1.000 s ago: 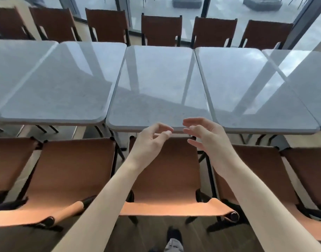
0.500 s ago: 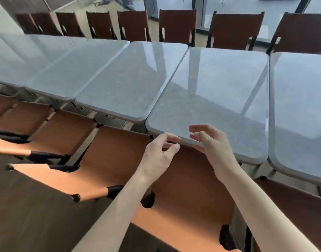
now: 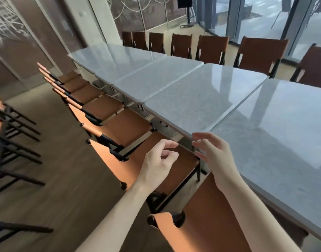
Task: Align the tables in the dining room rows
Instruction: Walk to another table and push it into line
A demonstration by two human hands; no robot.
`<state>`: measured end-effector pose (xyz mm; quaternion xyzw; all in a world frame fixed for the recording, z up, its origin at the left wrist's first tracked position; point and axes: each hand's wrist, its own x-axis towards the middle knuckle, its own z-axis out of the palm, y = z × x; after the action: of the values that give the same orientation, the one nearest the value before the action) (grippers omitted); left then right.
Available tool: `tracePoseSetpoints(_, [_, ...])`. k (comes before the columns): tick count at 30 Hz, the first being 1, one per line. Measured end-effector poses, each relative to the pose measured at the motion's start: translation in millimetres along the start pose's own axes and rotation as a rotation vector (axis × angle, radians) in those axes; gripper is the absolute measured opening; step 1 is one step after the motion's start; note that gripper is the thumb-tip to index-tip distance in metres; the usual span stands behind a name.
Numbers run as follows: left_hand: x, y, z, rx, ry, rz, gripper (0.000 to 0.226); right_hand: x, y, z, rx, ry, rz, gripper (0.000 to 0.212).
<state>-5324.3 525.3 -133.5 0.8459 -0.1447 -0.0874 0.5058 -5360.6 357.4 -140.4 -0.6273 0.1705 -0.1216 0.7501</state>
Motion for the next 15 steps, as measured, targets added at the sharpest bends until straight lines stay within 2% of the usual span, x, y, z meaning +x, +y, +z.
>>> tracePoseSetpoints(6, [13.6, 9.0, -21.5, 0.008, 0.066, 0.015, 0.023, 17.6, -29.9, 31.3, 0.002, -0.13, -0.043, 0.029])
tracePoseSetpoints(10, [34.8, 23.8, -26.6, 0.016, 0.096, 0.075, 0.023, 29.6, -47.0, 29.2, 0.004, -0.141, -0.111, 0.03])
tracePoseSetpoints(15, [49.7, 38.6, -11.0, 0.04, -0.005, 0.114, 0.027, 33.6, -53.4, 18.4, -0.033, -0.098, -0.119, 0.03])
